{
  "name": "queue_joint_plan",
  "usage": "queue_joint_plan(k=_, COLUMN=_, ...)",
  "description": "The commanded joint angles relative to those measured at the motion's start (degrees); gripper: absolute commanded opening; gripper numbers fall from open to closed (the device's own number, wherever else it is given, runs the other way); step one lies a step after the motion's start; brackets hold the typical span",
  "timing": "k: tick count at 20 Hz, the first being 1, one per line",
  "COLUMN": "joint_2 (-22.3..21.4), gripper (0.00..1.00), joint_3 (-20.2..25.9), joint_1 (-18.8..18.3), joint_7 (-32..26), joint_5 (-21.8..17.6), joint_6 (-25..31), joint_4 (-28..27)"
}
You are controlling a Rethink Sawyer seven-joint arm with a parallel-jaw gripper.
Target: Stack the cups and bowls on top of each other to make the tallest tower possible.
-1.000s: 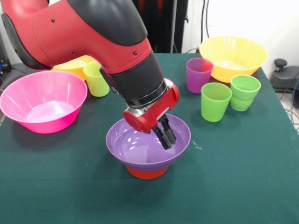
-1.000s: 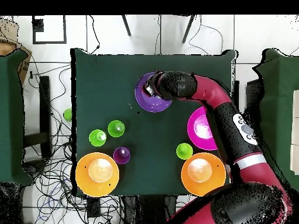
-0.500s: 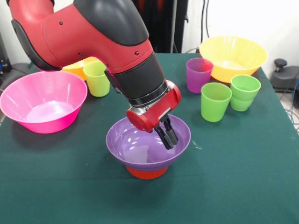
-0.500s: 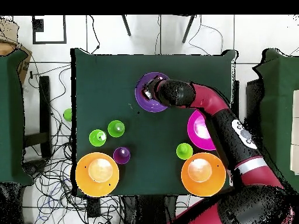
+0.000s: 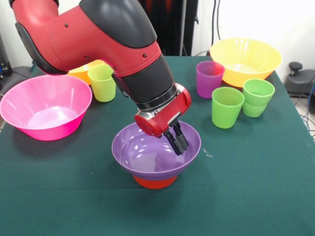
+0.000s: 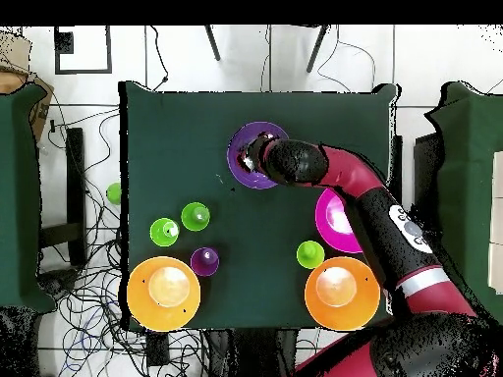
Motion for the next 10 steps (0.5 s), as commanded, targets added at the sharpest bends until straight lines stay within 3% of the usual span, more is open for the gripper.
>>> queue_joint_plan(k=1, joint_2=2.3, gripper=0.00, joint_3=-2.8, joint_1=1.5, joint_7=6.3, joint_5=-0.2, joint_6=-1.4, joint_4=2.1)
queue_joint_plan(k=10, joint_2=-2.9, gripper=0.00, joint_3=-7.0, joint_1=9.1, joint_7=10.1, joint_5=0.4, joint_6=5.3, joint_4=-0.6)
